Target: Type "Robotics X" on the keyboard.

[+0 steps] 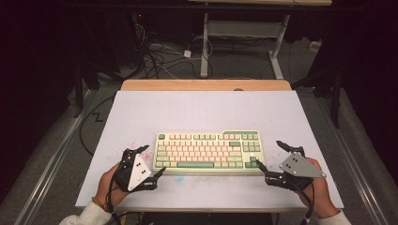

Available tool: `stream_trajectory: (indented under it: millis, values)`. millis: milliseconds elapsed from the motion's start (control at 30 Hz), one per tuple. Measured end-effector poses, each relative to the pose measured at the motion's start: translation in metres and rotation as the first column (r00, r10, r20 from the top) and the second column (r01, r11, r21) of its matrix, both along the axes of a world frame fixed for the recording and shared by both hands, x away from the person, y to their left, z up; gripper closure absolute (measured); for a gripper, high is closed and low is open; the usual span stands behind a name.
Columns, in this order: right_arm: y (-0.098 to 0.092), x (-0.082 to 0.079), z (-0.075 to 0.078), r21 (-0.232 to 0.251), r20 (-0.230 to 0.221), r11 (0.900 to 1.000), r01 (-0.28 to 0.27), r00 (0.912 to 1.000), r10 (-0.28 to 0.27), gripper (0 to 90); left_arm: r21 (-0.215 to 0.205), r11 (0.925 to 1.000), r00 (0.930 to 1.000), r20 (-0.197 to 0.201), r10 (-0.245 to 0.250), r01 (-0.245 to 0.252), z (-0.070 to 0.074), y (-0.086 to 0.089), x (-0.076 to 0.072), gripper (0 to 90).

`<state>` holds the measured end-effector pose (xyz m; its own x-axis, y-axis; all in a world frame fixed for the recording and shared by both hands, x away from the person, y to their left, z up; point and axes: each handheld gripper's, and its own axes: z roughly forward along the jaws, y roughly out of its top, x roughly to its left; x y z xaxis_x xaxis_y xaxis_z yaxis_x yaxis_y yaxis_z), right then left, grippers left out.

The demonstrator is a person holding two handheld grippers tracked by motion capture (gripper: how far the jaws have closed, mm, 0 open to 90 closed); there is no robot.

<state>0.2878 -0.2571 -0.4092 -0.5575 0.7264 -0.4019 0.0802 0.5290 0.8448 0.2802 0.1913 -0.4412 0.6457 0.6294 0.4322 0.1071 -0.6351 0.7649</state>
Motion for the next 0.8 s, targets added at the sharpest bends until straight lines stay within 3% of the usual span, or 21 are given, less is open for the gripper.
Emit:
stream_trajectory:
  millis: [600, 800]
  values:
    - [-0.022, 0.001, -0.014, 0.005, -0.028, 0.999, 0.046, 0.9986, -0.046, 17.0, 0.007, 0.9985, 0.9977, -0.040, 0.055, -0.055, -0.016, 0.025, -0.001, 14.6]
    - [-0.034, 0.003, -0.022, 0.020, -0.048, 0.998, 0.064, 0.9968, -0.063, 17.0, 0.012, 0.9976, 0.9940, -0.085, 0.069, -0.068, -0.026, 0.034, 0.003, 14.6]
